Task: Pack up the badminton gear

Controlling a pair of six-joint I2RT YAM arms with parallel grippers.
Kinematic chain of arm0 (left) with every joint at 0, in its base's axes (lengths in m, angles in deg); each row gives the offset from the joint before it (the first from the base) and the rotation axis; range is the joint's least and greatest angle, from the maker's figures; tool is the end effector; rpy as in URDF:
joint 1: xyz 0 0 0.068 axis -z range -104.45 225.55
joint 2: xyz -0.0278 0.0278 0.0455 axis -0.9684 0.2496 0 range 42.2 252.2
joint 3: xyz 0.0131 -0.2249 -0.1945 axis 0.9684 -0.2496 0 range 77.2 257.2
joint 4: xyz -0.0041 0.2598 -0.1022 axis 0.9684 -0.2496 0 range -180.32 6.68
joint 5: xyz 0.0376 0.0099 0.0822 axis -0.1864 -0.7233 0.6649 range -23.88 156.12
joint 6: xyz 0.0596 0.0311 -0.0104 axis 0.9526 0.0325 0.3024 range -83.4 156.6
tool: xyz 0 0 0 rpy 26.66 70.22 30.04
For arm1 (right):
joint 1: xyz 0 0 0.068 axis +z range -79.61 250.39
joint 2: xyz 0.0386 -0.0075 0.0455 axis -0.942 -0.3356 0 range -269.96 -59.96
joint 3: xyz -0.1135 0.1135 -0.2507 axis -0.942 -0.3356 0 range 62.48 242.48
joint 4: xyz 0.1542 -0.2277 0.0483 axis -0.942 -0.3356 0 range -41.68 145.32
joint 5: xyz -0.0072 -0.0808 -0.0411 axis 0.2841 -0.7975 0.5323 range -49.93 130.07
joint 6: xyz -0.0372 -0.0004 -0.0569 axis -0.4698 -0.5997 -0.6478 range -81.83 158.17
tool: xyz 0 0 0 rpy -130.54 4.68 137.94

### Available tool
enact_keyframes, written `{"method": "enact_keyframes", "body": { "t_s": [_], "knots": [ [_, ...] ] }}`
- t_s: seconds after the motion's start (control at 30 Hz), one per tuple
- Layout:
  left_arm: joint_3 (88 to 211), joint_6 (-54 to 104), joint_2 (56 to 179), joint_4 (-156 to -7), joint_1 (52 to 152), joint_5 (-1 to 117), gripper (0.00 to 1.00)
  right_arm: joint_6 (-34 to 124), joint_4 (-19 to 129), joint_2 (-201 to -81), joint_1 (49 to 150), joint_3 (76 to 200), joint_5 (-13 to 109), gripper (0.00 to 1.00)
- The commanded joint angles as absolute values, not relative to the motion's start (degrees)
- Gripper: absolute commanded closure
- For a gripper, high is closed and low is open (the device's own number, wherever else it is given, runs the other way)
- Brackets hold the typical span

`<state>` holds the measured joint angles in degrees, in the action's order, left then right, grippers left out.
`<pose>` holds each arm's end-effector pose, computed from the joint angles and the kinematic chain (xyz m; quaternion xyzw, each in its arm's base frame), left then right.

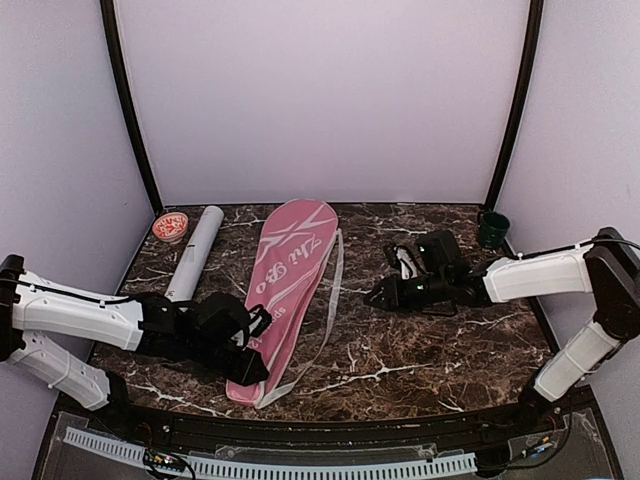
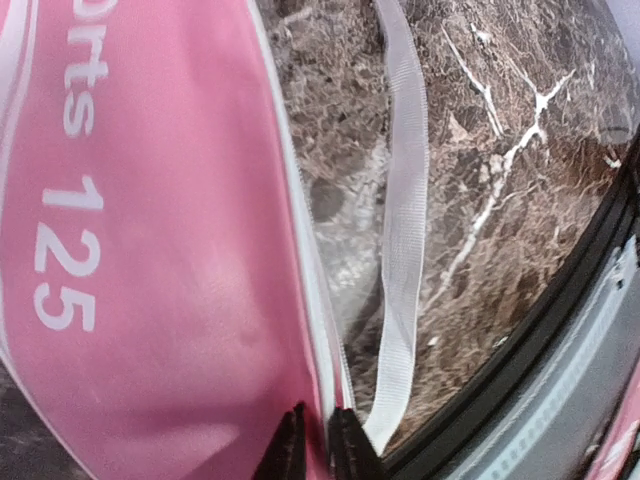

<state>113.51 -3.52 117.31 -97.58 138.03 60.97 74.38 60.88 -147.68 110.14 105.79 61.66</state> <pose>0.1185 -0.2382 0.1721 0.1977 0.9268 -0.2736 0.1647 0.2457 0.2303 0.1828 -0.1082 0.8831 0.3941 0.2304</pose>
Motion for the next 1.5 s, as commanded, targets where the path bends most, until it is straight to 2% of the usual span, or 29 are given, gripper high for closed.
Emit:
{"method": "enact_keyframes", "body": {
  "t_s": [0.0, 0.1, 0.23, 0.6, 0.97, 1.07, 1.1, 1.17, 1.27, 1.3, 1.47],
  "knots": [
    [116.9, 0.9, 113.7, -103.2, 137.2, 69.5, 0.75, 72.8, 61.8, -148.0, 108.3, 107.1, 61.6, 0.69],
    [121.3, 4.2, 114.7, -103.0, 136.8, 71.6, 0.58, 72.7, 62.7, -150.1, 107.2, 108.6, 61.9, 0.69],
    [128.8, 10.2, 121.5, -101.1, 135.9, 71.4, 0.52, 74.0, 65.0, -154.0, 105.9, 110.3, 63.7, 0.69],
    [151.0, 14.6, 147.2, -102.1, 131.6, 67.8, 0.51, 74.7, 65.8, -153.2, 103.6, 110.5, 65.2, 0.69],
    [159.0, 15.9, 159.4, -105.0, 130.6, 66.7, 0.51, 74.8, 66.3, -152.6, 102.6, 109.1, 65.9, 0.69],
    [160.5, 15.8, 161.0, -106.3, 130.6, 67.3, 0.54, 74.8, 66.5, -152.6, 102.3, 108.9, 66.2, 0.69],
    [160.9, 15.8, 161.4, -106.7, 130.6, 67.0, 0.58, 74.8, 66.6, -152.6, 102.3, 108.9, 66.3, 0.69],
    [161.2, 15.8, 161.8, -106.8, 130.6, 66.6, 0.69, 74.8, 66.5, -152.7, 102.1, 109.0, 66.4, 0.69],
    [163.1, 15.9, 161.3, -108.8, 130.6, 66.5, 0.94, 74.8, 66.6, -152.7, 102.0, 109.0, 66.6, 0.69],
    [163.6, 16.0, 160.2, -109.2, 130.6, 66.3, 0.98, 74.7, 66.6, -152.8, 102.0, 109.0, 66.8, 0.69],
    [163.4, 16.7, 152.1, -109.6, 129.6, 69.0, 1.0, 74.6, 66.8, -152.9, 101.9, 108.8, 67.0, 0.7]
  ]
}}
